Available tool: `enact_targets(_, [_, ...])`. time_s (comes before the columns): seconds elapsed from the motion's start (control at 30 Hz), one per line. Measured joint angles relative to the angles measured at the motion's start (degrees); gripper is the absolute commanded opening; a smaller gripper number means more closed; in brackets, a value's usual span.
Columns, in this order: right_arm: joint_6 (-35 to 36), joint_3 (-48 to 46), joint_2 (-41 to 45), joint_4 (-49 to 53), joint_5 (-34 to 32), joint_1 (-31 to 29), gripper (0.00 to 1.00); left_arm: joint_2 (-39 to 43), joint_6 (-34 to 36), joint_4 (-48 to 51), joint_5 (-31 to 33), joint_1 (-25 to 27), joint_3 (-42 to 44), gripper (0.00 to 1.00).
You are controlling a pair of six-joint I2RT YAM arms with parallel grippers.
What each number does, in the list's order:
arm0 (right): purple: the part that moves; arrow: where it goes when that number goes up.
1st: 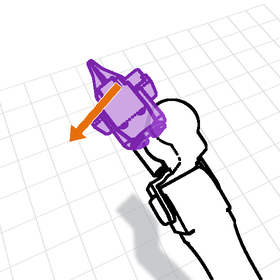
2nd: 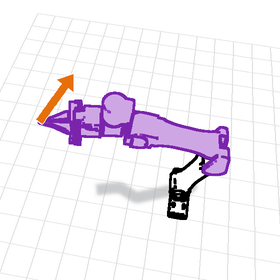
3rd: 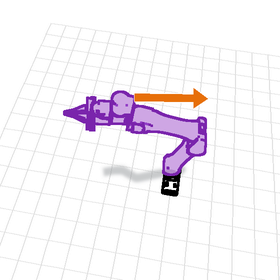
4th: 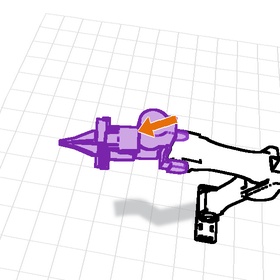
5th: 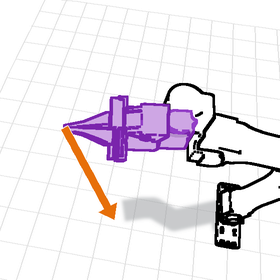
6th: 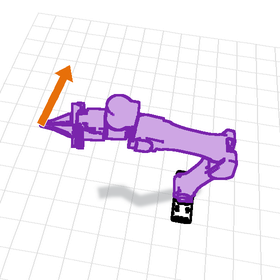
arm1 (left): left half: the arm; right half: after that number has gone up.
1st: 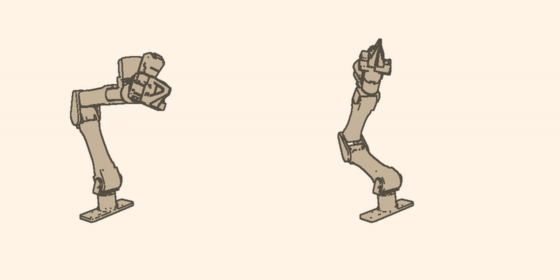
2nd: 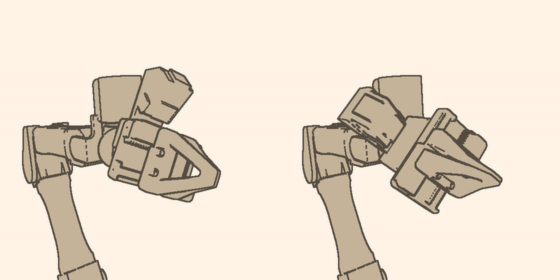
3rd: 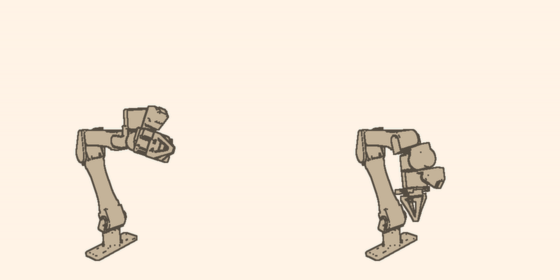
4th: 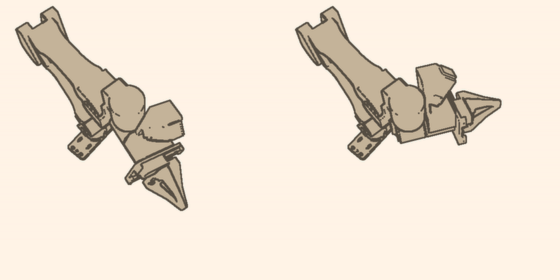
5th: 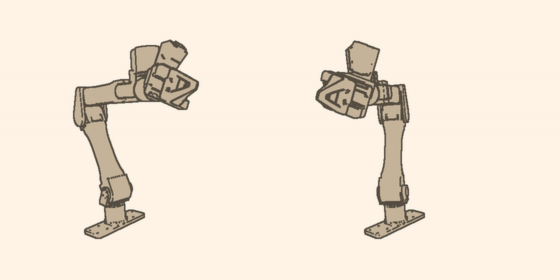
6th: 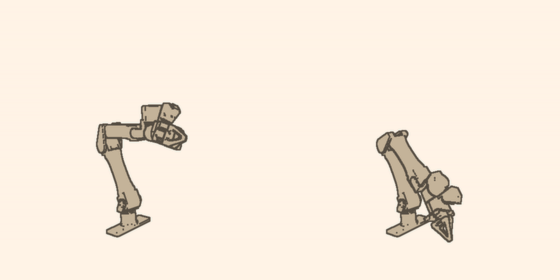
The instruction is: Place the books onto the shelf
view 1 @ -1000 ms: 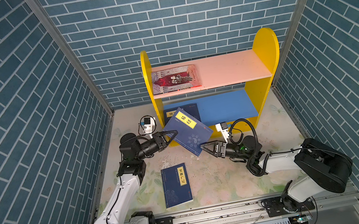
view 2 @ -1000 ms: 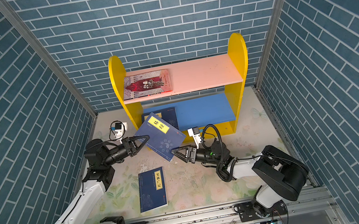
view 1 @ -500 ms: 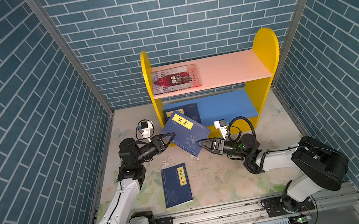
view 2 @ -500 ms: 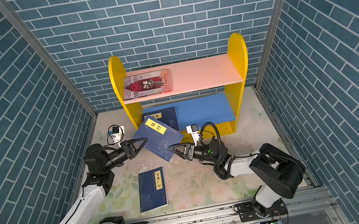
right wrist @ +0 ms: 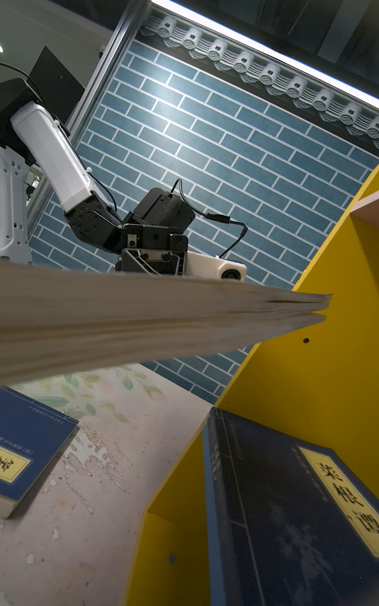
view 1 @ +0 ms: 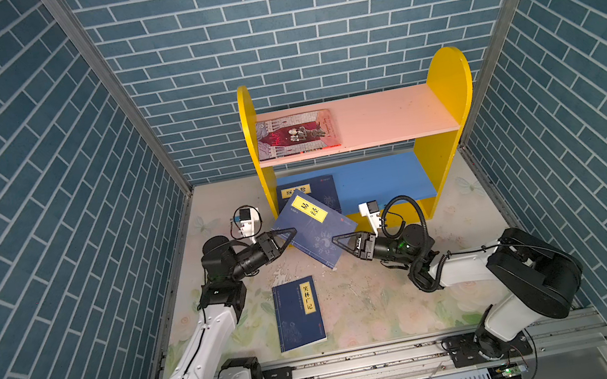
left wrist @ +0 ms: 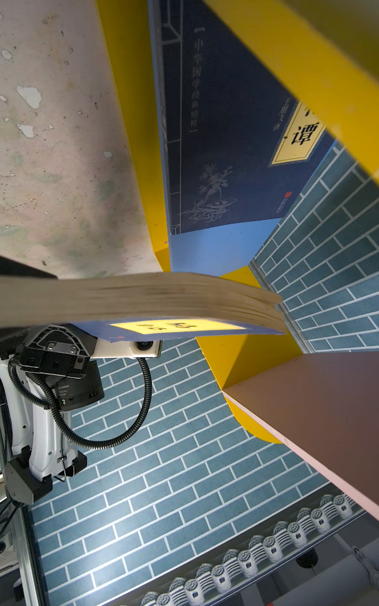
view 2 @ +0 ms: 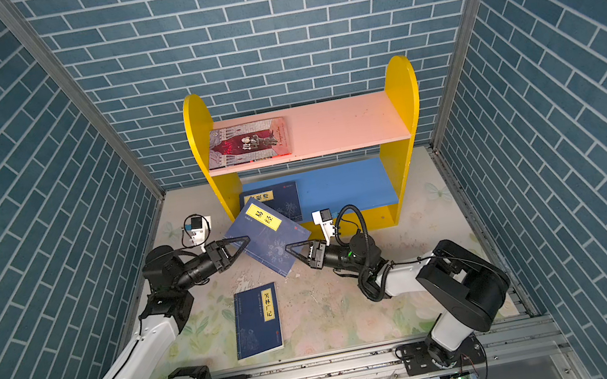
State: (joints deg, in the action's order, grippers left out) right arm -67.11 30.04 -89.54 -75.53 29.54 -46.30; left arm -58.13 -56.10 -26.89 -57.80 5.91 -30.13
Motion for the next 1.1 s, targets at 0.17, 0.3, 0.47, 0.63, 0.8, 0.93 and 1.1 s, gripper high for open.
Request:
enact_targets(0.17, [0.0,1.7,-1.4,0.3,0.8,0.0,0.00,1.0,0.9,1.2,0.3,-1.1,0.2,0.27])
enact_targets(0.3, [0.0,3.1,-1.6,0.0,1.4,0.5,0.00,2.3,4.6,5.7,-0.3,-1.1,0.2,0.63])
enact_targets(0.47, [-0.5,3.2,-1.4,-0.2,4.2,3.0,0.00,4.0,14.3,17.7,-1.4,-1.9,-2.3,0.78])
enact_targets(0.63, [-2.6,1.8,1.4,-0.1,8.3,8.9,0.00,7.0,23.9,28.0,-6.1,-2.6,-7.2,0.82])
enact_targets(0.8, [-5.1,0.2,3.4,0.2,13.9,13.3,0.00,7.8,32.9,38.0,-11.5,-2.6,-13.1,0.82])
enact_targets(0.93, [-5.6,-0.4,6.9,3.8,19.4,13.9,0.00,8.3,36.9,43.5,-12.9,-2.6,-14.8,0.83])
enact_targets(1.1, [-3.5,-0.8,16.6,13.3,24.2,14.2,0.00,8.3,39.0,48.9,-13.8,-3.0,-15.9,0.82])
